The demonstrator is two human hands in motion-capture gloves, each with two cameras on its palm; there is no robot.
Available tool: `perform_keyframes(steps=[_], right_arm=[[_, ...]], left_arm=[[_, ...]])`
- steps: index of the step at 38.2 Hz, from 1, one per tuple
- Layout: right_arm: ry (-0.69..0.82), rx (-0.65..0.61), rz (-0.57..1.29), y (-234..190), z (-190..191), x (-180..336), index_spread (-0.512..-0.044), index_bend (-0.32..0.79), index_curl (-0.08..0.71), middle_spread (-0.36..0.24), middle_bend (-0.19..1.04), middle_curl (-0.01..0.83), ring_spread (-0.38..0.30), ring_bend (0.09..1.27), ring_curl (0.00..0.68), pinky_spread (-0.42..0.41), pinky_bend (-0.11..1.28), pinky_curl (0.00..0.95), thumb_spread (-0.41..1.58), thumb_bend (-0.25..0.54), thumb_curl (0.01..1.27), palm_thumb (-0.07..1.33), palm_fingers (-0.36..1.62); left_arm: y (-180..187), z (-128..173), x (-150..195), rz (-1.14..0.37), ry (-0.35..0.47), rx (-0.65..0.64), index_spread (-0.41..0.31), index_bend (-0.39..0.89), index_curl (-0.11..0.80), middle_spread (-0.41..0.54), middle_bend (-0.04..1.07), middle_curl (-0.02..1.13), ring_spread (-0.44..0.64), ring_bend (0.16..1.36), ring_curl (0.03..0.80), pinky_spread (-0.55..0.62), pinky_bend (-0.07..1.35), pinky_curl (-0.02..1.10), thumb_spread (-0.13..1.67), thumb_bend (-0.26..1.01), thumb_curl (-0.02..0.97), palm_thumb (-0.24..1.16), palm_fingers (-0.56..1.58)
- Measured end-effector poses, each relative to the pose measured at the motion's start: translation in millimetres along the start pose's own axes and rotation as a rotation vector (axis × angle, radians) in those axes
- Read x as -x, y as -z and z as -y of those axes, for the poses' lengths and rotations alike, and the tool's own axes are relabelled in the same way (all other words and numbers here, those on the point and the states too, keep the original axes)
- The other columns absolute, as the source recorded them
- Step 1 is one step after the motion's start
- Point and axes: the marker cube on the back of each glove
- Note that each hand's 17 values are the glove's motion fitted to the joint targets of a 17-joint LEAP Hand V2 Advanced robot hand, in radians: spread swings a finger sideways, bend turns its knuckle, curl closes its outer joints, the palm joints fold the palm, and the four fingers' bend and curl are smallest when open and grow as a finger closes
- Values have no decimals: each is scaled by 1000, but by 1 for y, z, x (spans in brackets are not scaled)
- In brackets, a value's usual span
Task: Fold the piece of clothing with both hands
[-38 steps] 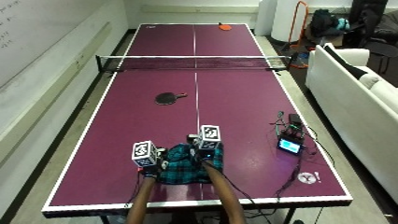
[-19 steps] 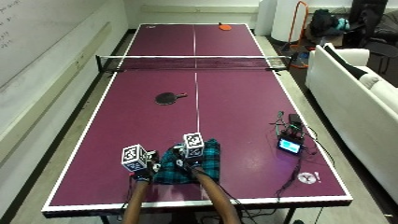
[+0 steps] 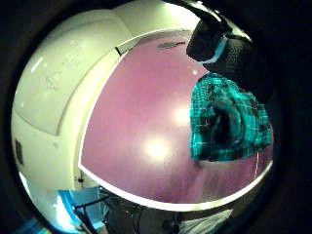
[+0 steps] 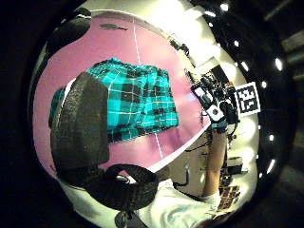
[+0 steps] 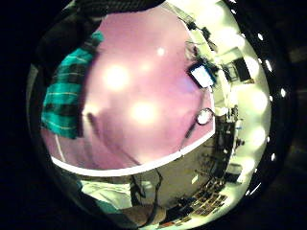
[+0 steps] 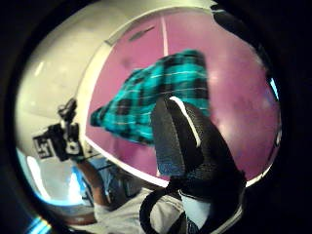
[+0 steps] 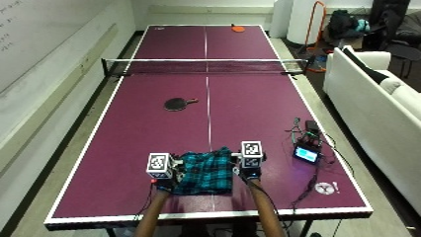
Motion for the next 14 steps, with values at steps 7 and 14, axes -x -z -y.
perform_keyframes(steps=[7,14], right_arm=[[-84,30,-25,3,-14,-38,-353,163,282,-113,231,402,-21,320,314,198,446,361,1234,-24,281,463,363],[-95,52,-40,-21,-10,-47,-358,155,289,-98,204,391,16,293,298,229,424,345,1258,-17,268,451,371]], left_arm=[[5,0,-11,22,-27,-8,-121,156,344,-18,170,327,135,543,319,325,332,370,1448,24,209,218,525],[2,0,-10,15,-20,1,-130,158,349,-26,164,326,136,534,318,326,323,370,1443,12,212,220,532]])
